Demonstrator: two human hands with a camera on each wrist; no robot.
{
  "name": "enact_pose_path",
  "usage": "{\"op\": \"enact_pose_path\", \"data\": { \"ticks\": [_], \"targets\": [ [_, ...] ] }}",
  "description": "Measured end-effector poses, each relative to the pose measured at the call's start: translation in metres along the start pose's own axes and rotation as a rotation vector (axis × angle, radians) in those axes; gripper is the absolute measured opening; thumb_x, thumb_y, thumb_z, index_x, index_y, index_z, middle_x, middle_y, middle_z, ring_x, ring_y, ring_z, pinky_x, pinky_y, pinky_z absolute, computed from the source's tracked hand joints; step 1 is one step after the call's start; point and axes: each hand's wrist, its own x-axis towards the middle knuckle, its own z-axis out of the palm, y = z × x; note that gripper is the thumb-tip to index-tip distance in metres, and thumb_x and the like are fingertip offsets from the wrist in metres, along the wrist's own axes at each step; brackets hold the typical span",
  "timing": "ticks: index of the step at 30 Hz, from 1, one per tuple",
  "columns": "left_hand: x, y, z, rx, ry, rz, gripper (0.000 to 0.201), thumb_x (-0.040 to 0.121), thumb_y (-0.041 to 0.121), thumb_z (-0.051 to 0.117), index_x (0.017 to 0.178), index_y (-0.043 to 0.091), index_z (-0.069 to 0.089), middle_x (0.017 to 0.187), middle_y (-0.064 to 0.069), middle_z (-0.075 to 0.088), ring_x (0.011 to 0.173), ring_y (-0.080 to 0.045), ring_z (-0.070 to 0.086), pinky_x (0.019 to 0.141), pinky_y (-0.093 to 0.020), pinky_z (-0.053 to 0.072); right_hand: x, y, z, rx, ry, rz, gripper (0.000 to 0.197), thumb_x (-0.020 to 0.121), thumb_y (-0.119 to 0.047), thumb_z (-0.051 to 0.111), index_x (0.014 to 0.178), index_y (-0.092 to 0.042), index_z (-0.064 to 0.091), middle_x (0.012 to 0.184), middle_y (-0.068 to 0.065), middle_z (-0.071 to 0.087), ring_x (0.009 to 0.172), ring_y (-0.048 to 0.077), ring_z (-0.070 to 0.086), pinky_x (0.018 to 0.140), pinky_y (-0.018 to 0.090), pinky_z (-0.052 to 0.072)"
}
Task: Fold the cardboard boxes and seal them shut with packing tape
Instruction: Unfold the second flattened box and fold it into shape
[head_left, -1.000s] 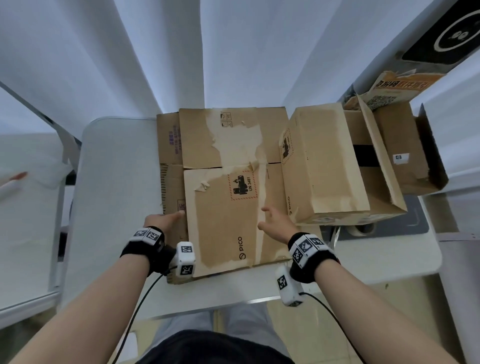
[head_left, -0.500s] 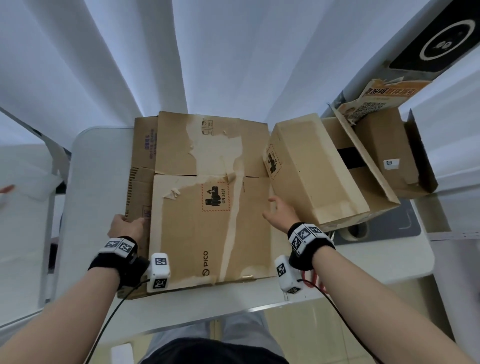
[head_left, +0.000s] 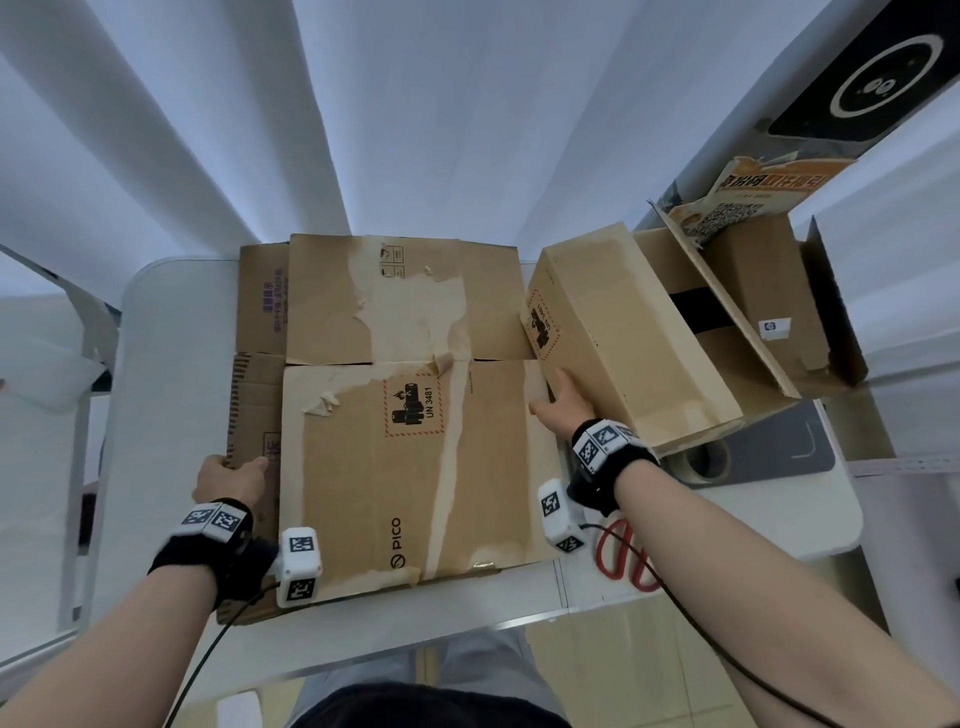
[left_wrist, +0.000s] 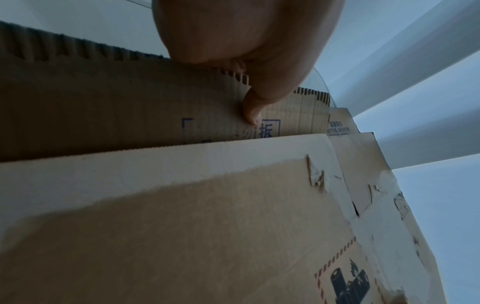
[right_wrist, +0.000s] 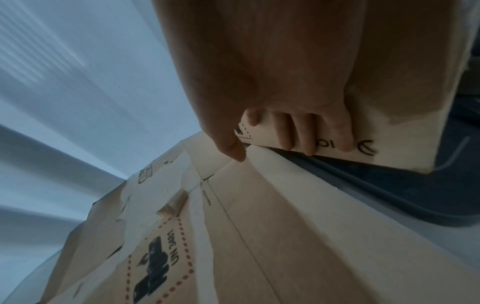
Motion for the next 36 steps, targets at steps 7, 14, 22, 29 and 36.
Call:
{"op": "enact_pose_path", "data": {
  "ticks": [7,14,22,29,36],
  "targets": [
    [0.001,-0.001,-0.001,-0.009,-0.019,-0.057,0.052,0.092,0.026,0.068,0.134,-0.001,0.051,0.133,-0.027,0.056,0.12,-0.046,0.053,0.101,-0.048,0.044,0.011,-0.011,0.004,0.071,0.046,-0.019,0.081,0.096,-0.025,0.056,0.16,-0.026,0.006,0.161,0.01,0.026,0.146,0.031,0.029,0.114,0.038,0.029],
    [0.004,-0.014,0.004,-0.033,0.001,-0.105,0.054,0.093,0.025,0.066,0.138,-0.001,0.048,0.137,-0.026,0.053,0.123,-0.045,0.051,0.101,-0.046,0.042,0.024,-0.014,0.001,0.063,0.039,-0.056,0.083,0.095,-0.026,0.058,0.159,-0.027,0.005,0.162,0.007,0.027,0.144,0.031,0.034,0.115,0.041,0.029],
    [0.007,-0.021,-0.003,-0.024,0.032,-0.106,0.057,0.085,0.025,0.074,0.134,0.006,0.05,0.14,-0.021,0.05,0.123,-0.042,0.051,0.105,-0.05,0.043,0.03,-0.016,0.008,0.055,0.072,-0.054,0.075,0.095,-0.022,0.059,0.157,-0.014,0.018,0.156,0.013,0.035,0.141,0.032,0.038,0.113,0.039,0.032],
    [-0.009,-0.017,0.006,0.113,-0.024,0.104,0.062,0.085,0.026,0.073,0.141,0.01,0.049,0.148,-0.014,0.028,0.135,-0.037,0.033,0.112,-0.045,0.033,0.021,0.022,0.039,-0.145,0.008,0.075,0.057,0.092,-0.025,0.061,0.138,0.001,0.041,0.145,0.021,0.042,0.134,0.035,0.04,0.108,0.04,0.036],
    [-0.02,-0.015,0.014,0.083,-0.188,0.138,0.078,0.08,0.043,0.076,0.143,0.007,0.046,0.15,-0.019,0.032,0.132,-0.037,0.043,0.112,-0.043,0.034,0.013,0.027,0.044,-0.147,0.092,0.038,0.077,0.092,-0.03,0.061,0.151,-0.008,0.018,0.148,0.017,0.021,0.135,0.042,0.036,0.118,0.047,0.024]
  ]
}}
